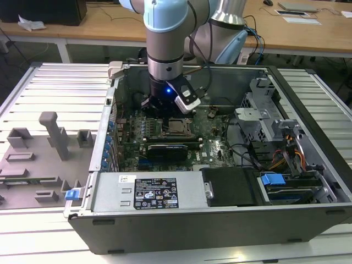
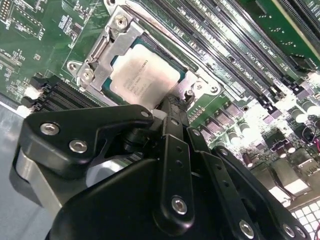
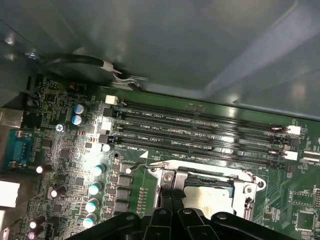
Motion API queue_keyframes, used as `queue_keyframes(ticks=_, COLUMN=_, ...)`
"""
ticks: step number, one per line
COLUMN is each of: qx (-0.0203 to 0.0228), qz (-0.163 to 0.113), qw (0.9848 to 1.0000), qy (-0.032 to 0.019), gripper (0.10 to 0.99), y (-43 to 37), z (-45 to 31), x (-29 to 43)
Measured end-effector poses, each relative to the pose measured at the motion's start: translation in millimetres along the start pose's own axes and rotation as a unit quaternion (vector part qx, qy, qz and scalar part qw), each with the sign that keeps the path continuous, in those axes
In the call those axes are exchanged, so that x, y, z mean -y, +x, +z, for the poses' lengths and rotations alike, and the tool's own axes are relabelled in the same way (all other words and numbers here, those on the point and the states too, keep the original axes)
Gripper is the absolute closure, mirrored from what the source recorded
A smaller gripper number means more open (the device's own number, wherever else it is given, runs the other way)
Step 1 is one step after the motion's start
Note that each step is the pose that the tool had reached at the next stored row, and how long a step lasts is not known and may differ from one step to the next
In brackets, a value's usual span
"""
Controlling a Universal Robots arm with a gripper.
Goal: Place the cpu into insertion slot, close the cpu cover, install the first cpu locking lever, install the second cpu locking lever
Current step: 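Close the cpu cover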
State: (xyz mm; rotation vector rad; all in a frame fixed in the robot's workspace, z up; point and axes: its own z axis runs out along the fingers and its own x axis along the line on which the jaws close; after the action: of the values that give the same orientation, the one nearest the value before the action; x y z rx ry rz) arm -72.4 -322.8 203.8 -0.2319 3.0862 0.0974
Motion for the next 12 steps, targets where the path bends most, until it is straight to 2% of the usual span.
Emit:
queue_keyframes(ticks=5, qx=0.0006, qz=0.000, qw=1.0000, qy=-0.0004, gripper=0.980, y=-4.5, z=-0.4, x=0.5)
queue_keyframes(ticks=8, qx=0.0003, qz=0.000, qw=1.0000, qy=-0.0002, gripper=0.980, y=-4.9, z=-9.4, x=0.0)
queue_keyframes(ticks=9, qx=0.0002, qz=0.000, qw=1.0000, qy=-0.0002, gripper=0.980, y=-5.1, z=-9.9, x=0.0)
queue_keyframes(ticks=12, qx=-0.0028, qz=0.000, qw=1.0000, qy=0.0007, gripper=0.980, y=-10.6, z=-9.7, x=1.0)
